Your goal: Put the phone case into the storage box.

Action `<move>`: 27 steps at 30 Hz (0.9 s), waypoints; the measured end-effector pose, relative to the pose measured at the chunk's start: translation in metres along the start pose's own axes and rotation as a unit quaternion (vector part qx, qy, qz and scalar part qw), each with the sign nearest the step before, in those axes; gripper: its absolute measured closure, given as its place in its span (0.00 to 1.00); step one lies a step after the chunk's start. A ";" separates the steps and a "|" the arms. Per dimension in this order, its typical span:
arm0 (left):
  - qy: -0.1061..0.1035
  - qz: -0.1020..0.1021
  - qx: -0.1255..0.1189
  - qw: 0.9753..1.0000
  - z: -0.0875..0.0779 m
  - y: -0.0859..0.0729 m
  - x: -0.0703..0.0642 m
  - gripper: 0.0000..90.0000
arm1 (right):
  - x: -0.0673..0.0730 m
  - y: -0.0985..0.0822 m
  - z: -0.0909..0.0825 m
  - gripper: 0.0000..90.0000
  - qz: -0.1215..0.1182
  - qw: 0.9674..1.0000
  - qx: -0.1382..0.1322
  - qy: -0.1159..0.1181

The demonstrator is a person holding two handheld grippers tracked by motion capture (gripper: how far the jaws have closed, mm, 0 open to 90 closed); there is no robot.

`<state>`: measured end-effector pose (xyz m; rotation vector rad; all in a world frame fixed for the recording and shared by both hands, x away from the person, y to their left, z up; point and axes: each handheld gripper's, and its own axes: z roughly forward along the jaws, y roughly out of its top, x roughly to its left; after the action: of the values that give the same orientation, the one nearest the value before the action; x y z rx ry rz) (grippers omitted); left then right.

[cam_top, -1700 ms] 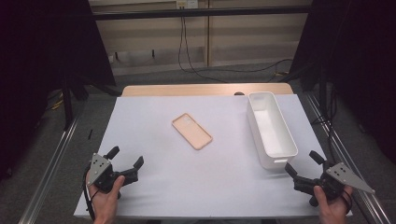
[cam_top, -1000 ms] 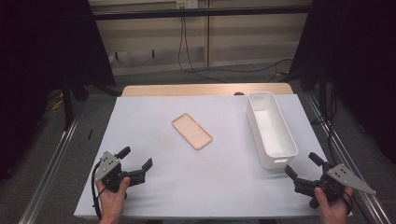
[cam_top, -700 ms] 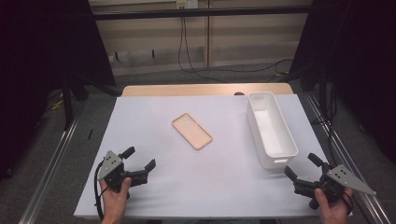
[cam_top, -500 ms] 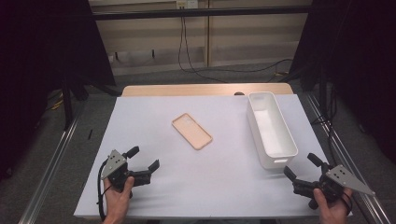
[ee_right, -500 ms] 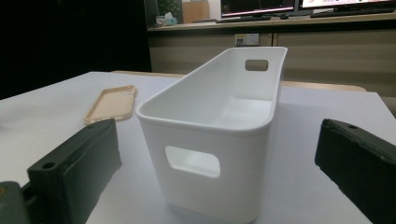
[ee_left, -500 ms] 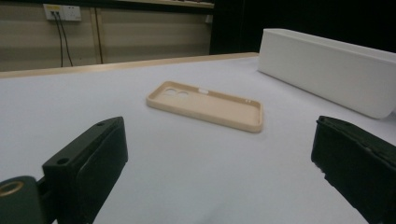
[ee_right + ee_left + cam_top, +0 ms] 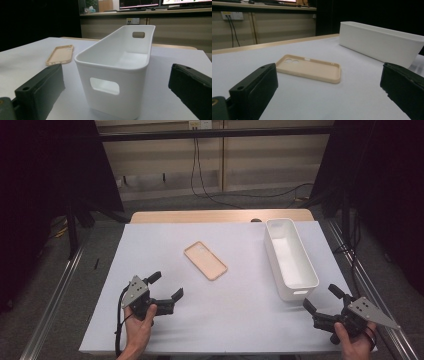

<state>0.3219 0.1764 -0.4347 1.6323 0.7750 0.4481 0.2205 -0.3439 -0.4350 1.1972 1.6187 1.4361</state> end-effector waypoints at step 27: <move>-0.043 0.000 -0.011 0.999 0.048 0.027 -0.004 0.07 | 0.000 0.000 0.000 0.00 -0.003 1.000 0.001 0.002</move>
<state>0.3581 0.1376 -0.4187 1.6204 0.7037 0.3831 0.2206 -0.3440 -0.4353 1.1905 1.6267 1.4345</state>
